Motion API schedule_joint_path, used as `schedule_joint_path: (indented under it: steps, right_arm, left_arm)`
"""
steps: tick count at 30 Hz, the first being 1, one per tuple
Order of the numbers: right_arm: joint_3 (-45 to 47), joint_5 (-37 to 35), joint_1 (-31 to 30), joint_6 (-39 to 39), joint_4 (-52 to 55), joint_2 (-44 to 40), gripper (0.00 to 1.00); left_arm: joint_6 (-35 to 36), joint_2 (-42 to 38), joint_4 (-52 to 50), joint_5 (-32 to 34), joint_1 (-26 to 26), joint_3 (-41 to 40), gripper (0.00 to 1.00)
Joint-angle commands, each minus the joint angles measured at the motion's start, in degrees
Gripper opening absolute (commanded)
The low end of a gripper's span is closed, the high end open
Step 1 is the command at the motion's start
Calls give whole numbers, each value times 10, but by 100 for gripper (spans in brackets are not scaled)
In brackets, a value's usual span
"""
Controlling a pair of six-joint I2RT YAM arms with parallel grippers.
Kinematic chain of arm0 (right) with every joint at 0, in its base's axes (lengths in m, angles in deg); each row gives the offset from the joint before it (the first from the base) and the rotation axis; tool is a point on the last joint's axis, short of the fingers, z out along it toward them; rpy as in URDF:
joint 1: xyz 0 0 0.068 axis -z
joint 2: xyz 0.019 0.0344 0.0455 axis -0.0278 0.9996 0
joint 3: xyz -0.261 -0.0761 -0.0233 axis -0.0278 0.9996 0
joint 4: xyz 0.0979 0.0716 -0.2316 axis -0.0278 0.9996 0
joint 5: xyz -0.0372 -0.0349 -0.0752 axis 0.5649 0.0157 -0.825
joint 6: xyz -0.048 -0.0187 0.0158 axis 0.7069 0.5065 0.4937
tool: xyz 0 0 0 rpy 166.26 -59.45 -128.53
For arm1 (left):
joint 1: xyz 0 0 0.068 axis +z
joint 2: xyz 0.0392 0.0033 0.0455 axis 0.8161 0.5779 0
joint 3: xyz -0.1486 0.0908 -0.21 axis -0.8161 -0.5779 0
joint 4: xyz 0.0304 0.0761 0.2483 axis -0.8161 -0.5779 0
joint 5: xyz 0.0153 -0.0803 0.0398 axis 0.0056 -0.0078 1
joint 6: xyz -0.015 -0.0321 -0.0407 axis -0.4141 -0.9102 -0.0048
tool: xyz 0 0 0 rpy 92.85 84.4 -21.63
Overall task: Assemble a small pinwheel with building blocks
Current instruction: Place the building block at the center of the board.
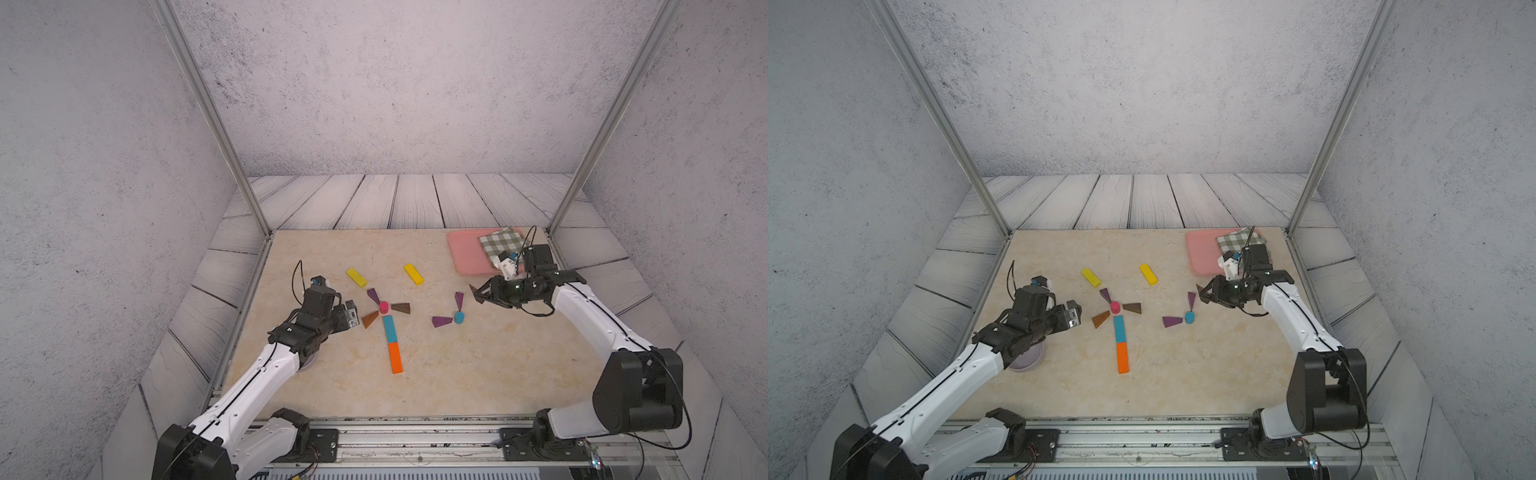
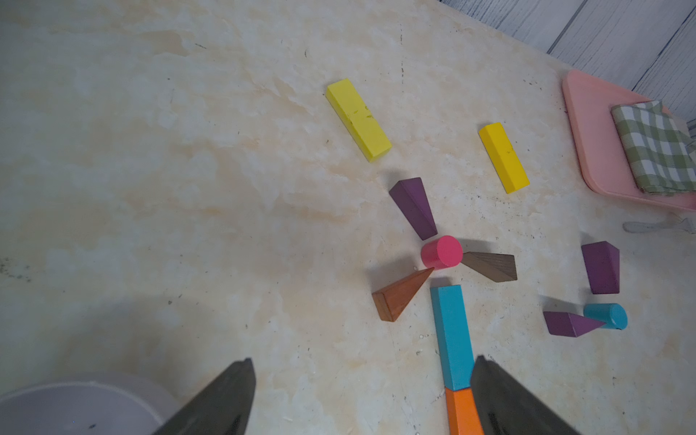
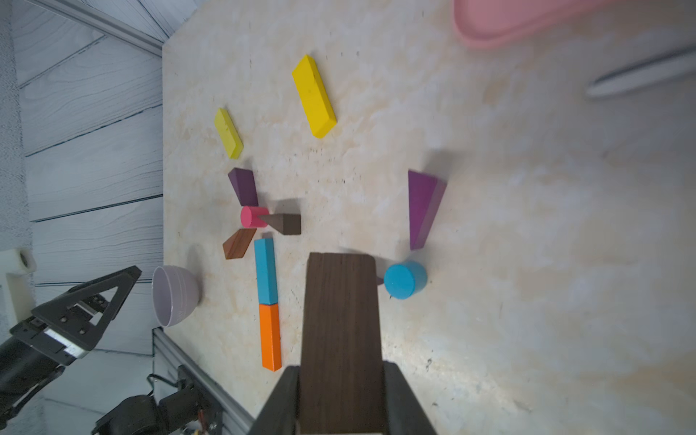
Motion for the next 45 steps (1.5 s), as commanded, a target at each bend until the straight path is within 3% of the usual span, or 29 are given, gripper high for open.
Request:
schedule_joint_path:
  steps: [1, 6, 18, 28, 36, 39, 45]
  right_arm:
    - [32, 8, -4, -36, -3, -61, 12]
    - [84, -44, -28, -64, 6, -85, 12]
    - [169, -70, -60, -124, 9, -139, 12]
    - [208, -103, -121, -109, -48, -74, 17]
    - [238, -133, -124, -117, -118, -48, 18]
    - [256, -141, -124, -119, -135, -44, 32]
    - [251, -169, -124, -106, -107, -4, 30]
  left_arm:
    - [-2, -7, 6, -6, 3, -8, 96]
    - [-2, -2, 13, -8, 3, -10, 96]
    - [-1, 28, 30, -19, 3, -1, 96]
    - [-1, 38, 32, -20, 3, 1, 96]
    - [-2, 31, 30, -25, 3, 0, 96]
    - [-2, 30, 32, -29, 3, 0, 96]
    - [-1, 34, 30, -28, 4, 0, 96]
